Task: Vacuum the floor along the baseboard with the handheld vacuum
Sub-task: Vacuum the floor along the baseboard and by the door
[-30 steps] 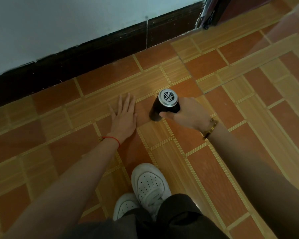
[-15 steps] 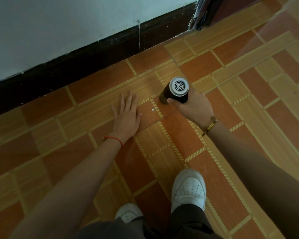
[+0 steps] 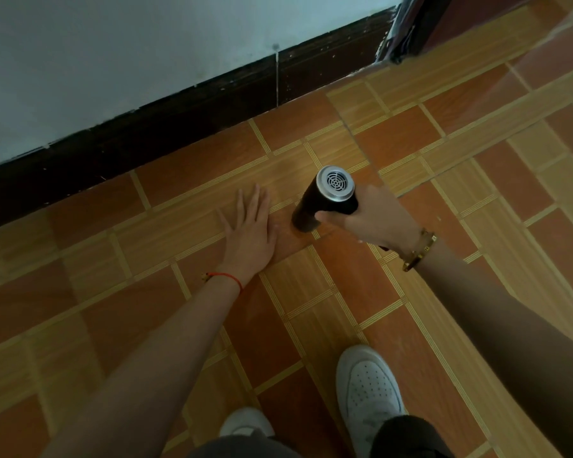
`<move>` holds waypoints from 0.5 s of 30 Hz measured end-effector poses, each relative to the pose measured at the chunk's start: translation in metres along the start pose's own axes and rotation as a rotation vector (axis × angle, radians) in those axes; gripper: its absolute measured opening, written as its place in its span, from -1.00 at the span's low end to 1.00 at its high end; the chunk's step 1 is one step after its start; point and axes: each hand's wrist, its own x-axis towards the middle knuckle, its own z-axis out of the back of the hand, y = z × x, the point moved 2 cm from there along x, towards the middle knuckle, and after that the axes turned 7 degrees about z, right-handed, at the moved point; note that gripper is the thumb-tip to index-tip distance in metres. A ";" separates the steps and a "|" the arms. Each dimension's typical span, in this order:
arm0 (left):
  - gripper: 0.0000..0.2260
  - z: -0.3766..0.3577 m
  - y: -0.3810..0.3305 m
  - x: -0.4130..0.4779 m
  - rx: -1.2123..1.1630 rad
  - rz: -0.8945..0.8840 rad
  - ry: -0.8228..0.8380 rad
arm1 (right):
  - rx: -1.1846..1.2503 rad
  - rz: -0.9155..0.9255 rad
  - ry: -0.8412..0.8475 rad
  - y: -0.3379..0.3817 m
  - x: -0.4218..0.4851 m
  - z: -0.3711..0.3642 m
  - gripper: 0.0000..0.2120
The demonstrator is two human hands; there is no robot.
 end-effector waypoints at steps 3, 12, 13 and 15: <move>-0.41 0.001 0.000 0.001 -0.009 -0.012 0.019 | -0.086 0.033 -0.011 0.004 -0.004 -0.003 -0.66; -0.26 0.014 -0.003 0.007 0.079 0.047 0.225 | -0.140 -0.067 -0.223 -0.008 0.003 -0.002 -0.41; -0.22 0.015 -0.005 0.008 0.100 0.068 0.265 | -0.124 -0.054 -0.203 -0.010 0.005 -0.001 -0.44; -0.12 0.017 -0.010 0.010 0.148 0.109 0.339 | -0.124 -0.060 -0.231 -0.014 0.007 0.000 -0.46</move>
